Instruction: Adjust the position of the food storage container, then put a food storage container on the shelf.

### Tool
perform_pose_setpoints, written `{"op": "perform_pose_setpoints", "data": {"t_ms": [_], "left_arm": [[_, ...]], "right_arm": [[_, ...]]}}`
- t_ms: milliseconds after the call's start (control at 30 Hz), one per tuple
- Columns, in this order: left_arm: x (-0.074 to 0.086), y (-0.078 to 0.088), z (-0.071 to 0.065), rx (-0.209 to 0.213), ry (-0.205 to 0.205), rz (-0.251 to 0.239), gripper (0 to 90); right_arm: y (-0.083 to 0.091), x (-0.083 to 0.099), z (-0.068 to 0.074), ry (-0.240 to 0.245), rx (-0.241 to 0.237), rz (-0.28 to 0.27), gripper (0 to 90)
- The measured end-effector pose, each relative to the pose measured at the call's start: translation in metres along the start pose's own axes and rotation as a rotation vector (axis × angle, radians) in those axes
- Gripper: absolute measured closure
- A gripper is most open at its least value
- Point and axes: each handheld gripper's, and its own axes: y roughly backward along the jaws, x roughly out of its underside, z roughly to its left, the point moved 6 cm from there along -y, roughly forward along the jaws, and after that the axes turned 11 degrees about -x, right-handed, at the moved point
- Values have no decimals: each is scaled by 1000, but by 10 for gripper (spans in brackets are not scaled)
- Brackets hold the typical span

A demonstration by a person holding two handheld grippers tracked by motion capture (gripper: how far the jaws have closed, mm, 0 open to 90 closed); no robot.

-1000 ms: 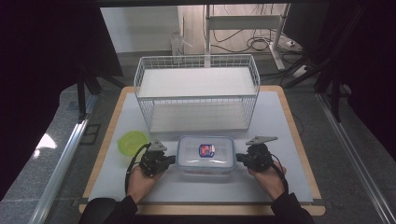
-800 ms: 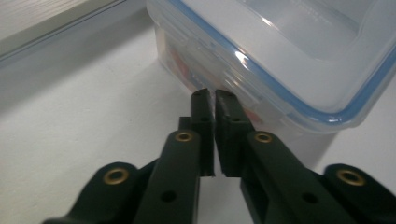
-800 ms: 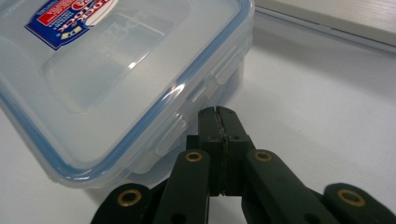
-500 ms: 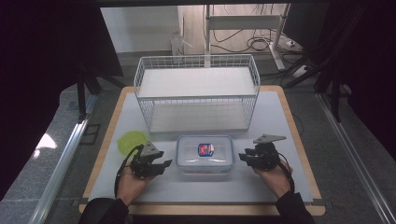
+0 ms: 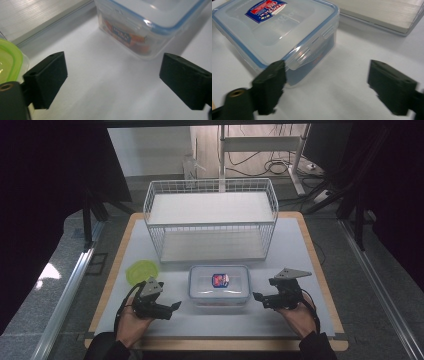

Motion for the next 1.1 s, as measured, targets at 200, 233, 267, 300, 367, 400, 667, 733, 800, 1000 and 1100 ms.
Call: {"op": "perform_pose_setpoints", "data": {"t_ms": [200,233,267,300,367,400,667,733,800,1000,1100], "left_arm": [[2,-1,-1,23,0,-7,35],[2,-1,-1,32,5,-16,29],[1,-2,-1,39,11,-20,18],[2,-2,-1,42,11,-18,16],[2,-4,-1,47,17,-16,8],[2,-4,-1,47,16,-13,7],[-3,-4,-5,80,34,9,16],[-6,-5,-6,93,45,6,16],[-10,-6,-5,111,50,6,15],[-24,-12,-3,159,59,4,9],[-33,-21,-4,192,63,21,6]], "right_arm": [[1,6,-1,-16,-12,2,55],[2,6,-2,-17,-13,-5,52],[3,5,-2,-15,-14,-12,49],[4,4,-2,-14,-13,-17,46],[4,3,-2,-15,-19,-24,38],[4,3,-1,-17,-30,-30,27],[3,0,1,-2,-32,-26,24],[3,-1,1,2,-28,-22,25],[2,-4,3,12,-31,-28,29],[-1,-14,8,15,-43,-51,31],[-7,-22,13,-9,-74,-58,0]]}}
